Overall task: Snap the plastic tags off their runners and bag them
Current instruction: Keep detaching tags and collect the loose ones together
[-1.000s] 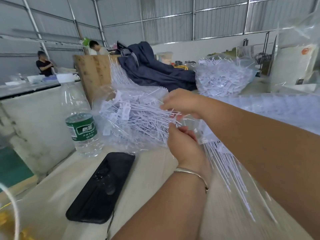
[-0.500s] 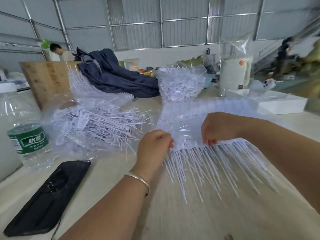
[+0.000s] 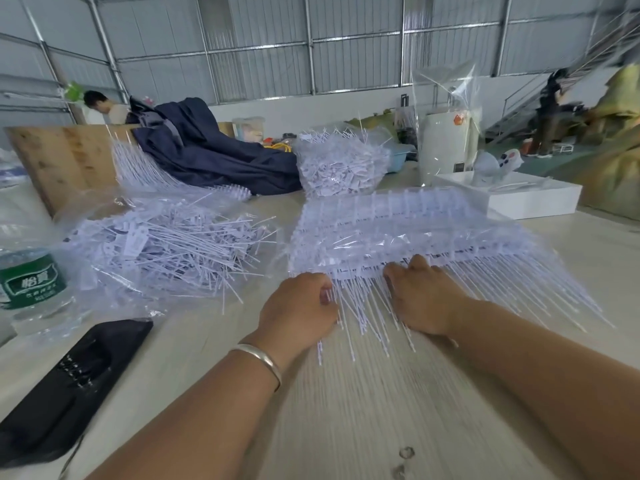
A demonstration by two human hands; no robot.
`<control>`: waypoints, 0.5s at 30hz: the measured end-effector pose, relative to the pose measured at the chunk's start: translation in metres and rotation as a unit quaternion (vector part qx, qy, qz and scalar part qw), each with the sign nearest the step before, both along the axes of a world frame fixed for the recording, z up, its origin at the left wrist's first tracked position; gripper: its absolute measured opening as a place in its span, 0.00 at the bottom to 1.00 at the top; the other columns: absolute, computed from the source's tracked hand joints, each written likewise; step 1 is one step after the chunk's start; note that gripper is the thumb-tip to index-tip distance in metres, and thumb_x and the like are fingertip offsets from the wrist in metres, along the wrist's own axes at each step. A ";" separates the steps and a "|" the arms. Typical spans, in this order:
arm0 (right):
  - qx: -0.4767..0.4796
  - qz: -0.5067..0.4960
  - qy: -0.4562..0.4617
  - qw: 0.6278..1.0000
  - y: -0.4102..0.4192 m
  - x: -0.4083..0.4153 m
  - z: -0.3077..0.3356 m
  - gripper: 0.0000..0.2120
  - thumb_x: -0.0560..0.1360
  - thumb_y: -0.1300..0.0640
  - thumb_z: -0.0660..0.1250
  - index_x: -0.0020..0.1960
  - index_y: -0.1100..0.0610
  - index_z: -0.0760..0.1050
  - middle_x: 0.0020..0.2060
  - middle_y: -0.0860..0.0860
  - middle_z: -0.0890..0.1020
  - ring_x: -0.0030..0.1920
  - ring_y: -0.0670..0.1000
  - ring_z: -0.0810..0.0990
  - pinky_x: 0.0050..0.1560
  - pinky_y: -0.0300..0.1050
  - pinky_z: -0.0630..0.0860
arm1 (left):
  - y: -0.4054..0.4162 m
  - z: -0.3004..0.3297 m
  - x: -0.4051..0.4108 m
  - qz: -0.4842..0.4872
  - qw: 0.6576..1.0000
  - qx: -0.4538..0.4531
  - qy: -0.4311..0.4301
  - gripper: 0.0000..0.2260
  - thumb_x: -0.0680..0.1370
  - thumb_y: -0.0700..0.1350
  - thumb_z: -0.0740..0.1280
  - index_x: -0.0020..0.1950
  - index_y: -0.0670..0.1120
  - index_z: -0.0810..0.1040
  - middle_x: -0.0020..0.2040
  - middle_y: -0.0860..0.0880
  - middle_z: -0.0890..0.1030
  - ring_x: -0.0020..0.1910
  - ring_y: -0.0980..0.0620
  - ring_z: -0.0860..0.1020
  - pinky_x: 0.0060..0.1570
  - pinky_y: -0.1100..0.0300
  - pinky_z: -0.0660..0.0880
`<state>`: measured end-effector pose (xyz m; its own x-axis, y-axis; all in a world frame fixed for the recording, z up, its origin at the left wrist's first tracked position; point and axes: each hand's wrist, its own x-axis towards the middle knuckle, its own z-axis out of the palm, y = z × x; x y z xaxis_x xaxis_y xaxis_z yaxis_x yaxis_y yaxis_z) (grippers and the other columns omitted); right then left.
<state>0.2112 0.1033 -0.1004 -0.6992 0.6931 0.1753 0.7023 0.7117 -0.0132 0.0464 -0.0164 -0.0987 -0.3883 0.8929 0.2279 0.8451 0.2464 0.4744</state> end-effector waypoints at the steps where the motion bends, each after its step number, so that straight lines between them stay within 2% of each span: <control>1: -0.020 0.001 0.027 0.999 0.001 -0.001 0.000 0.15 0.77 0.59 0.56 0.64 0.56 0.64 0.51 0.54 0.71 0.49 0.55 0.67 0.50 0.47 0.62 | 0.000 -0.001 0.002 0.006 1.000 0.011 0.007 0.15 0.76 0.46 0.64 0.62 0.54 0.77 0.53 0.58 0.78 0.55 0.55 0.76 0.54 0.58 0.74; 3: -0.004 0.020 0.063 0.998 0.006 0.000 -0.001 0.13 0.75 0.59 0.58 0.59 0.55 0.66 0.45 0.49 0.70 0.53 0.55 0.69 0.49 0.47 0.62 | -0.001 -0.002 0.004 0.014 0.998 0.050 0.030 0.13 0.77 0.47 0.63 0.62 0.54 0.77 0.52 0.58 0.77 0.57 0.55 0.74 0.53 0.60 0.72; 6: 0.040 0.045 0.086 0.994 0.013 0.004 0.001 0.12 0.70 0.57 0.63 0.52 0.53 0.67 0.42 0.46 0.73 0.52 0.52 0.67 0.49 0.47 0.58 | 0.003 0.002 0.003 -0.022 0.992 0.082 0.094 0.15 0.81 0.51 0.60 0.66 0.52 0.74 0.63 0.57 0.75 0.66 0.55 0.67 0.60 0.61 0.66; 8: 0.014 0.054 0.120 0.991 0.013 0.006 0.005 0.14 0.66 0.57 0.67 0.49 0.51 0.66 0.39 0.44 0.72 0.48 0.50 0.65 0.48 0.46 0.56 | 0.005 0.004 0.003 -0.060 0.994 0.051 0.081 0.18 0.83 0.54 0.54 0.72 0.53 0.70 0.72 0.58 0.69 0.72 0.56 0.61 0.66 0.65 0.57; 11: -0.078 0.070 0.184 0.977 0.009 0.009 0.014 0.15 0.64 0.58 0.70 0.46 0.49 0.68 0.40 0.45 0.76 0.46 0.46 0.70 0.50 0.45 0.58 | 0.005 0.001 0.002 -0.104 0.994 -0.008 0.046 0.21 0.84 0.56 0.46 0.75 0.56 0.65 0.76 0.61 0.62 0.76 0.60 0.53 0.65 0.71 0.45; 13: -0.118 0.076 0.190 0.972 0.003 0.010 0.020 0.11 0.64 0.59 0.70 0.41 0.48 0.71 0.35 0.43 0.76 0.44 0.46 0.73 0.55 0.46 0.60 | 0.005 0.000 0.002 -0.103 0.994 -0.020 0.041 0.22 0.84 0.58 0.44 0.75 0.58 0.65 0.76 0.61 0.62 0.76 0.59 0.54 0.69 0.68 0.46; 15: -0.115 0.077 0.171 0.975 -0.002 0.010 0.026 0.08 0.66 0.58 0.70 0.35 0.47 0.72 0.27 0.42 0.73 0.39 0.44 0.74 0.62 0.48 0.60 | 0.007 0.002 0.001 -0.093 0.994 -0.028 0.048 0.23 0.83 0.59 0.43 0.74 0.59 0.67 0.75 0.61 0.65 0.75 0.56 0.59 0.72 0.59 0.54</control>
